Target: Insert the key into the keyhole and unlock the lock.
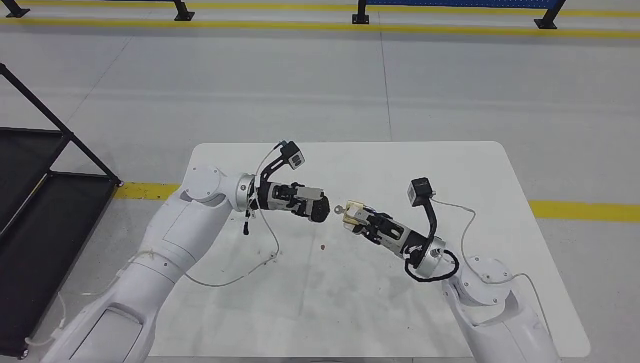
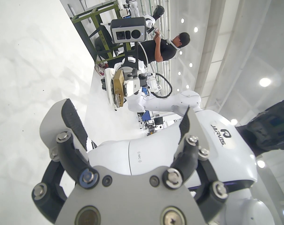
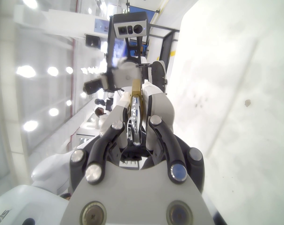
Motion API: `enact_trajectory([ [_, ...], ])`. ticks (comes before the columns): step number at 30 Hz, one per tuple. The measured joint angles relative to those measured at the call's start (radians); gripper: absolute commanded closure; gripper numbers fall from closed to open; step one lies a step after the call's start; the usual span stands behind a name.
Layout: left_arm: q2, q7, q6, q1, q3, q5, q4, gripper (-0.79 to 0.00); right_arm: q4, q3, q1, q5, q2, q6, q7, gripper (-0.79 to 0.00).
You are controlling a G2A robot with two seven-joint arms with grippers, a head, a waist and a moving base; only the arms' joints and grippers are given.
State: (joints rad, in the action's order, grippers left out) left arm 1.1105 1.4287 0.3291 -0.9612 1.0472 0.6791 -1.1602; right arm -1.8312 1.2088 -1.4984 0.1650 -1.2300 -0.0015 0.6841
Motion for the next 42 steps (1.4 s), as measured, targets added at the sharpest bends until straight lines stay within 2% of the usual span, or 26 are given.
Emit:
enact_trajectory([
  [9, 0.000, -0.003, -0.002, -0.002, 0.000, 0.000, -0.002, -0.785, 0.000, 0.000, 0.000, 0.000, 0.000, 0.000, 0.000, 0.000],
  [14, 0.000, -0.068, -0.037, -0.026, -0.006, -0.027, -0.033, -0.785, 0.000, 0.000, 0.000, 0.000, 0.000, 0.000, 0.000, 0.000],
  [19, 0.008, -0.097, -0.032, -0.030, -0.023, -0.024, -0.024, -0.785, 0.000, 0.000, 0.000, 0.000, 0.000, 0.000, 0.000, 0.000],
  [20, 0.010, -0.102, -0.029, -0.029, -0.026, -0.023, -0.022, -0.699, 0.000, 0.000, 0.000, 0.000, 0.000, 0.000, 0.000, 0.000],
  [21, 0.012, -0.104, -0.026, -0.028, -0.028, -0.018, -0.020, -0.579, 0.000, 0.000, 0.000, 0.000, 0.000, 0.000, 0.000, 0.000],
  [25, 0.018, -0.105, -0.013, -0.020, -0.037, -0.010, -0.007, -0.391, 0.000, 0.000, 0.000, 0.000, 0.000, 0.000, 0.000, 0.000],
  [26, 0.019, -0.106, -0.011, -0.017, -0.039, -0.013, -0.004, -0.379, 0.000, 0.000, 0.000, 0.000, 0.000, 0.000, 0.000, 0.000],
  [28, 0.020, -0.108, -0.008, -0.012, -0.041, -0.021, 0.002, -0.305, 0.000, 0.000, 0.000, 0.000, 0.000, 0.000, 0.000, 0.000],
  [42, 0.026, -0.095, 0.001, -0.005, -0.046, -0.038, 0.020, -0.234, 0.000, 0.000, 0.000, 0.000, 0.000, 0.000, 0.000, 0.000],
])
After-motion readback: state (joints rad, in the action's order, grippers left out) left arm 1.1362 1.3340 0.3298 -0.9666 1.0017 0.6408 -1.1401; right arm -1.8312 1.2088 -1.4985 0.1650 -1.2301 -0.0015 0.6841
